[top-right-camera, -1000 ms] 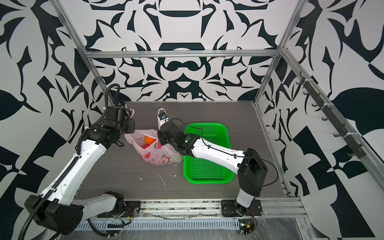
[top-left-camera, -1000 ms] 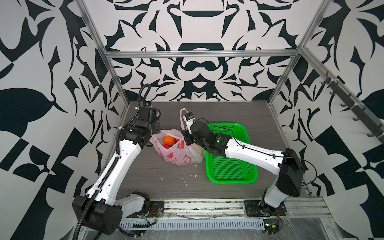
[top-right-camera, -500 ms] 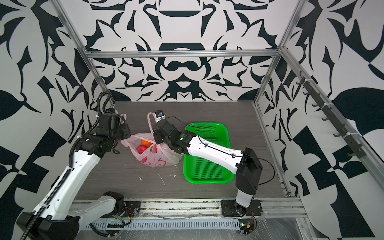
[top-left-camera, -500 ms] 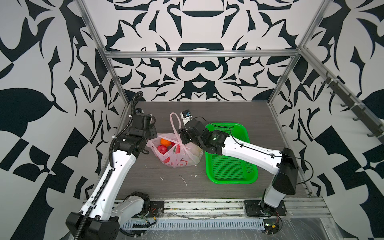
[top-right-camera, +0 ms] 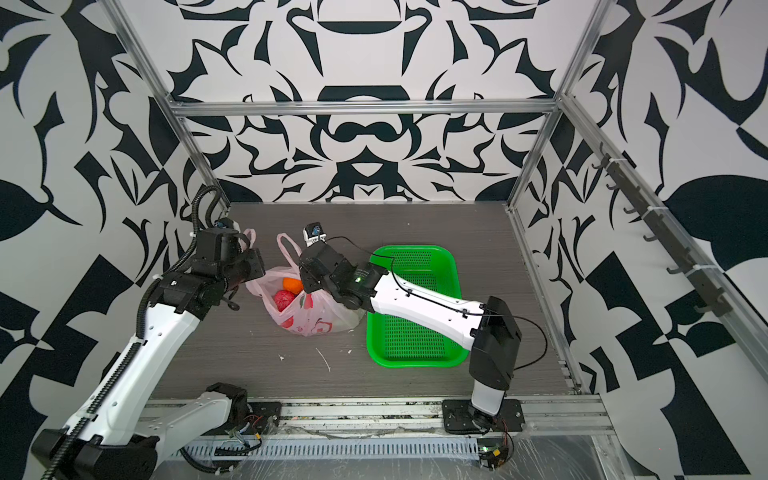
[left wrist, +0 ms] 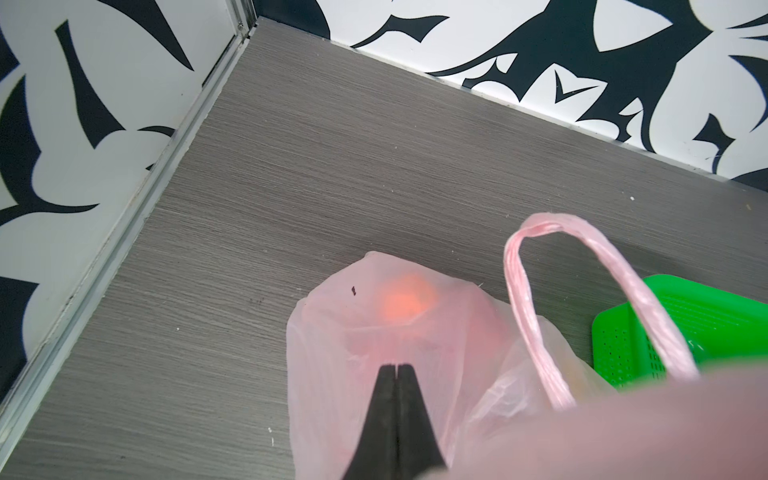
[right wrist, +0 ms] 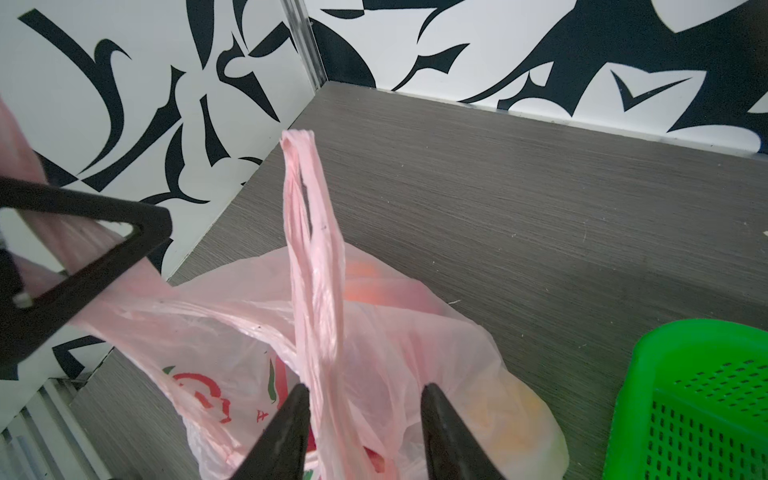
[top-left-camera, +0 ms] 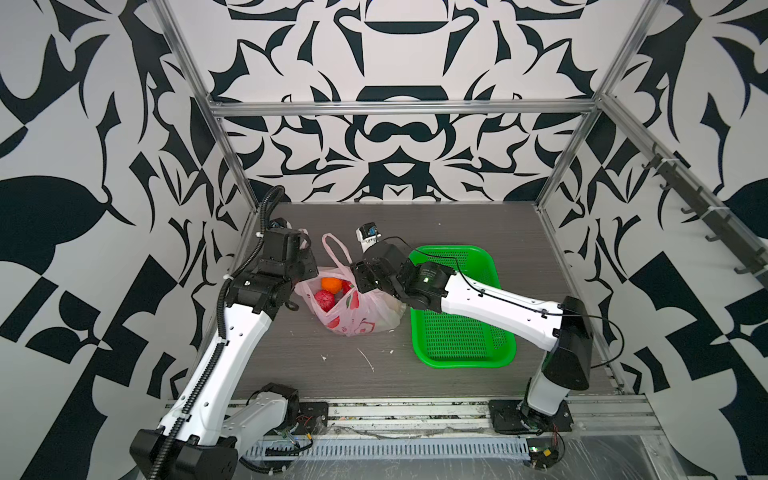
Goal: Untie the knot of the plastic bag and take out the fruit
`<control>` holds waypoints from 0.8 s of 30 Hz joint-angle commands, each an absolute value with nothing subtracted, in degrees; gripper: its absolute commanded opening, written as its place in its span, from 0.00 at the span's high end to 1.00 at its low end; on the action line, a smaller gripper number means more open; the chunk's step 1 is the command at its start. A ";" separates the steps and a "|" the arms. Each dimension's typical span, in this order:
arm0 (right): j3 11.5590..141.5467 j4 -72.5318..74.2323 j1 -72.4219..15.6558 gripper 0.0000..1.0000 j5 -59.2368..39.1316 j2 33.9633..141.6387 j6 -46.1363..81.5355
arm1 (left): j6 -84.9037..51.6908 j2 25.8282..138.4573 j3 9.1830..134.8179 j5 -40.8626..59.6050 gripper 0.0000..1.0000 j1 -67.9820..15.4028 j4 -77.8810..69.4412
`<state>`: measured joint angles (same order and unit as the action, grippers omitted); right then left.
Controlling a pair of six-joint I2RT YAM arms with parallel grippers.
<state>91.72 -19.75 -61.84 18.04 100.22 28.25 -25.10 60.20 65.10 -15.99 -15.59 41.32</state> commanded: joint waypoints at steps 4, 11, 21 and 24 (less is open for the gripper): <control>94.20 -21.70 -62.87 0.44 17.69 102.57 27.52 | -26.15 60.47 64.37 -13.92 1.00 -15.29 40.61; 97.67 -22.06 -62.33 0.49 16.44 107.76 26.81 | -26.64 60.47 63.84 -13.33 1.00 -15.29 40.52; 103.24 -19.26 -58.59 0.99 10.51 109.81 22.33 | -28.60 64.58 65.68 -18.36 1.00 -15.04 39.84; 105.70 -18.92 -55.20 1.00 4.42 110.67 21.35 | -29.12 66.37 67.52 -19.18 1.00 -13.67 39.18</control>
